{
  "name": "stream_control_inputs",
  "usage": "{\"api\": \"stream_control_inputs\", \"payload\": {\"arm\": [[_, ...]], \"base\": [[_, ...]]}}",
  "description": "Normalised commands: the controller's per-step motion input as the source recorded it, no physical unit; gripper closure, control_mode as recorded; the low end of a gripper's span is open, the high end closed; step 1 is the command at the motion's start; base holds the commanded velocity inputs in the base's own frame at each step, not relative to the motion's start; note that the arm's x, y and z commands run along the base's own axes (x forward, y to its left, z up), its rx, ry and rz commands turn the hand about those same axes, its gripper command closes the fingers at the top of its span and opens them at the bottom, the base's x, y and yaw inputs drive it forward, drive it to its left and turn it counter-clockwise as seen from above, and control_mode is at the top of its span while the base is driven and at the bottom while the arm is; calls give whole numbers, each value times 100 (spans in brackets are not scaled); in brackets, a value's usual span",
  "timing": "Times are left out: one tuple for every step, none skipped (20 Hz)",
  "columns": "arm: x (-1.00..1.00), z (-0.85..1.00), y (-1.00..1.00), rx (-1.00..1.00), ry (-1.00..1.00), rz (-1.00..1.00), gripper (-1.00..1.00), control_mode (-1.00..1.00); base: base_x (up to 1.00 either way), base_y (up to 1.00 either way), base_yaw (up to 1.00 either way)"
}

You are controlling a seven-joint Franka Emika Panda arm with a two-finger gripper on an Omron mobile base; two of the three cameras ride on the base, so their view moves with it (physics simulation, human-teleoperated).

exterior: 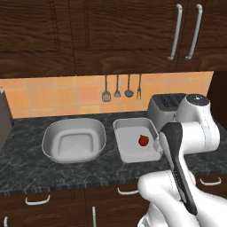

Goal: Place one bell pepper and one chicken drumstick in each tupperware on the nearby counter, to pack two identical lunches.

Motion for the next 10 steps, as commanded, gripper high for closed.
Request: {"api": "stream_control_inputs", "payload": {"arm": [[0, 0, 0, 0, 0, 0, -100, -100], [-31, 0, -12, 0, 0, -4, -100, -100], [0, 0, 0, 0, 0, 0, -100, 100], [0, 0, 0, 0, 0, 0, -100, 100], [0, 0, 0, 0, 0, 0, -100, 100], [0, 0, 0, 0, 0, 0, -100, 100], [0, 0, 0, 0, 0, 0, -100, 100], [0, 0, 0, 0, 0, 0, -100, 100], [0, 0, 0, 0, 0, 0, -100, 100], [0, 0, 0, 0, 0, 0, -100, 100]], "base": [[0, 0, 0], [0, 0, 0], [-64, -29, -11], [-96, -50, -21], [-100, -56, -24], [-100, -63, -27], [-100, -74, -32], [-100, -74, -34], [-100, -77, -37], [-100, -77, -35]]}}
